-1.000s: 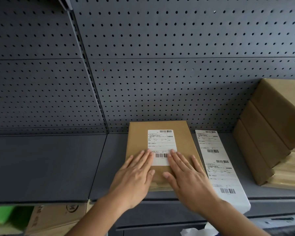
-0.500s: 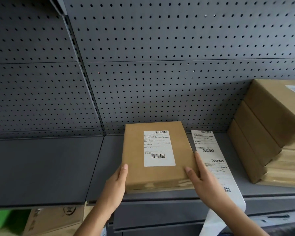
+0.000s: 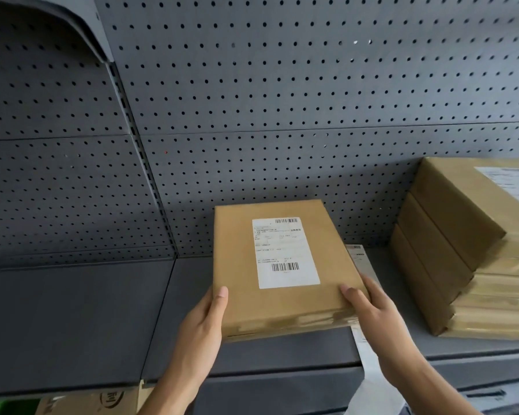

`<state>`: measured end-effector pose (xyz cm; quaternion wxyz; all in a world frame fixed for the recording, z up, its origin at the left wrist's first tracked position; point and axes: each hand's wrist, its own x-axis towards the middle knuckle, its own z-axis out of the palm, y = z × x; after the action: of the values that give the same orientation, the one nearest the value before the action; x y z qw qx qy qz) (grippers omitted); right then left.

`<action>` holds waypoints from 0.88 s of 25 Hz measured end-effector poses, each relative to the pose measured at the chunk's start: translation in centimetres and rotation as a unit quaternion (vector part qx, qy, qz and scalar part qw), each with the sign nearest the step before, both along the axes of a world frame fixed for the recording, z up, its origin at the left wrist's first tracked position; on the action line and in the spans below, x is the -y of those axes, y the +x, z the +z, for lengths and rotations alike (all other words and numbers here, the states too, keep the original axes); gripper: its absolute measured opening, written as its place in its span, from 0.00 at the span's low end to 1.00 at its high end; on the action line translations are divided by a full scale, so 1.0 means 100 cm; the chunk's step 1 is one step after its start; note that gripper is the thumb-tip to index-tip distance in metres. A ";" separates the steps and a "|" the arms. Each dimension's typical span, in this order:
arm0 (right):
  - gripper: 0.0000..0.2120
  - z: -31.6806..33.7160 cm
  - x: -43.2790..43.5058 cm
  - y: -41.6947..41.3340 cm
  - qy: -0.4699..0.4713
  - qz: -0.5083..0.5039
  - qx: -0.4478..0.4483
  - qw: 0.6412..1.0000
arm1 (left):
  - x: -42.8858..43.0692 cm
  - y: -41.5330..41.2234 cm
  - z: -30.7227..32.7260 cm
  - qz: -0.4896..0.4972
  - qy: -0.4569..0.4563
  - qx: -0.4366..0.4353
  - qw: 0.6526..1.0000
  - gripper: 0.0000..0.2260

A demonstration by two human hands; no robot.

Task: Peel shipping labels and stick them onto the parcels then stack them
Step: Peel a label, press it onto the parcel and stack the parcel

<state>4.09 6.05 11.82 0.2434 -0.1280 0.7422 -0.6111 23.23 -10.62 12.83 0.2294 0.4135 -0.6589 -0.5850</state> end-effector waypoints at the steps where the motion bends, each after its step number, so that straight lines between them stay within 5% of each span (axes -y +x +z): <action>1: 0.16 0.012 -0.002 -0.003 -0.016 -0.010 -0.018 1.000 | -0.001 -0.004 0.009 0.000 -0.009 -0.014 1.000 0.16; 4: 0.15 0.046 -0.010 -0.015 -0.053 -0.044 -0.067 0.995 | -0.009 -0.023 0.042 -0.014 -0.015 -0.053 0.998 0.07; 10: 0.13 0.117 -0.042 -0.052 -0.108 -0.105 -0.170 0.974 | -0.024 -0.075 0.102 -0.068 -0.050 -0.122 0.989 0.05; 15: 0.11 0.169 -0.086 -0.091 -0.121 -0.177 -0.220 0.952 | -0.048 -0.127 0.128 -0.151 -0.076 -0.169 0.971 0.23; 19: 0.12 0.188 -0.128 -0.128 -0.114 -0.230 -0.247 0.934 | -0.080 -0.175 0.153 -0.225 -0.091 -0.174 0.954 0.08; 22: 0.13 0.194 -0.159 -0.160 -0.096 -0.261 -0.250 0.927 | -0.100 -0.216 0.160 -0.281 -0.110 -0.173 0.938 0.18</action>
<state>-11.93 21.95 31.17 -0.1320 -0.1009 0.7240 -0.6695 1.65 -0.64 28.85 0.2102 0.0765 -0.7588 -0.6118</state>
